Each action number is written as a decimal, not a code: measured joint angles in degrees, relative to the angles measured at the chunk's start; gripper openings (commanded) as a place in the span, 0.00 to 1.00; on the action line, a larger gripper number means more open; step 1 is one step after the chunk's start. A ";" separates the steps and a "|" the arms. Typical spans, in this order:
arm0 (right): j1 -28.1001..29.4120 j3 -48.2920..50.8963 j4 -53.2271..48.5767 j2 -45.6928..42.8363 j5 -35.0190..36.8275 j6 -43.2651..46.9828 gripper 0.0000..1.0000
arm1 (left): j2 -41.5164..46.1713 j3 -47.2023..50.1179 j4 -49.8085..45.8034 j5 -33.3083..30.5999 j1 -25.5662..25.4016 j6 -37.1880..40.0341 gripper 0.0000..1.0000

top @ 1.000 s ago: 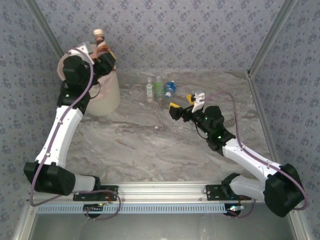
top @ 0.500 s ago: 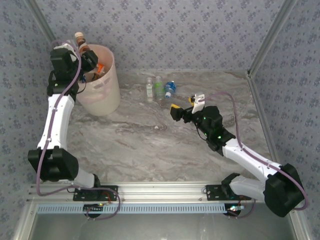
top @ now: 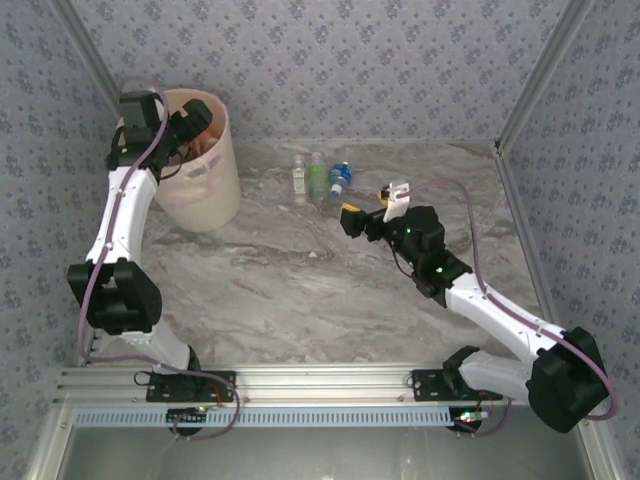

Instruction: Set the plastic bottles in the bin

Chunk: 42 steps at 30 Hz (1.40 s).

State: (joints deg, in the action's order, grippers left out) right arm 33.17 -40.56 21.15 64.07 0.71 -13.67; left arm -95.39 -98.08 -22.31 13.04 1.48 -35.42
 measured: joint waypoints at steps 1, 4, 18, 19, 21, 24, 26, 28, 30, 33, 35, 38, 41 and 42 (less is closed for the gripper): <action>0.00 0.00 -0.11 0.00 0.00 0.00 1.00 | 0.02 -0.33 -0.02 0.83 0.00 0.02 0.96; 0.00 0.00 -0.37 0.02 0.00 0.00 1.00 | 0.04 -0.79 0.37 2.56 -0.28 0.00 0.96; -0.28 -0.35 -3.17 2.14 0.66 -1.68 1.00 | 2.73 0.74 0.26 4.57 -1.29 0.04 0.98; -0.48 -0.70 -3.67 2.95 1.01 -2.19 1.00 | 3.34 1.09 0.35 4.44 -1.86 0.24 0.98; -1.01 -1.57 -4.68 4.74 1.79 -3.43 1.00 | 4.81 1.90 0.81 4.02 -3.45 0.57 0.98; -2.23 -2.82 -6.47 7.74 3.43 -6.38 1.00 | 7.37 3.58 1.79 3.34 -6.73 1.22 0.98; -3.61 -3.69 -7.39 9.94 3.76 -9.01 1.00 | 9.38 5.38 2.82 2.91 -9.18 1.33 0.98; -5.57 -5.07 -8.68 12.72 3.41 -11.82 1.00 | 11.80 8.26 4.26 2.49 -11.96 1.27 0.98; -7.34 -7.43 -10.01 16.22 2.64 -14.05 1.00 | 14.14 11.67 5.92 2.16 -14.62 0.94 0.98; -9.57 -14.16 -14.16 23.21 1.22 -16.52 1.00 | 17.73 17.77 8.79 1.92 -18.29 -0.87 0.98; -10.54 -20.17 -16.87 28.63 0.31 -17.77 1.00 | 20.04 21.81 10.82 1.51 -20.13 -2.43 0.98; -11.28 -30.25 -19.69 37.55 -0.20 -19.15 1.00 | 22.95 27.06 13.42 1.07 -21.97 -3.56 0.98; -11.30 -38.51 -20.92 45.55 -0.42 -20.65 0.98 | 24.37 29.40 13.53 0.70 -22.60 -3.67 0.98; -11.28 -41.31 -21.66 48.22 -0.24 -21.31 0.97 | 24.72 29.99 13.51 0.48 -22.60 -3.63 0.98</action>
State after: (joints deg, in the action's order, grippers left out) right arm 21.89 -81.87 -0.51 112.29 0.47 -34.98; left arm -70.67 -68.10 -8.80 13.52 -21.12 -39.05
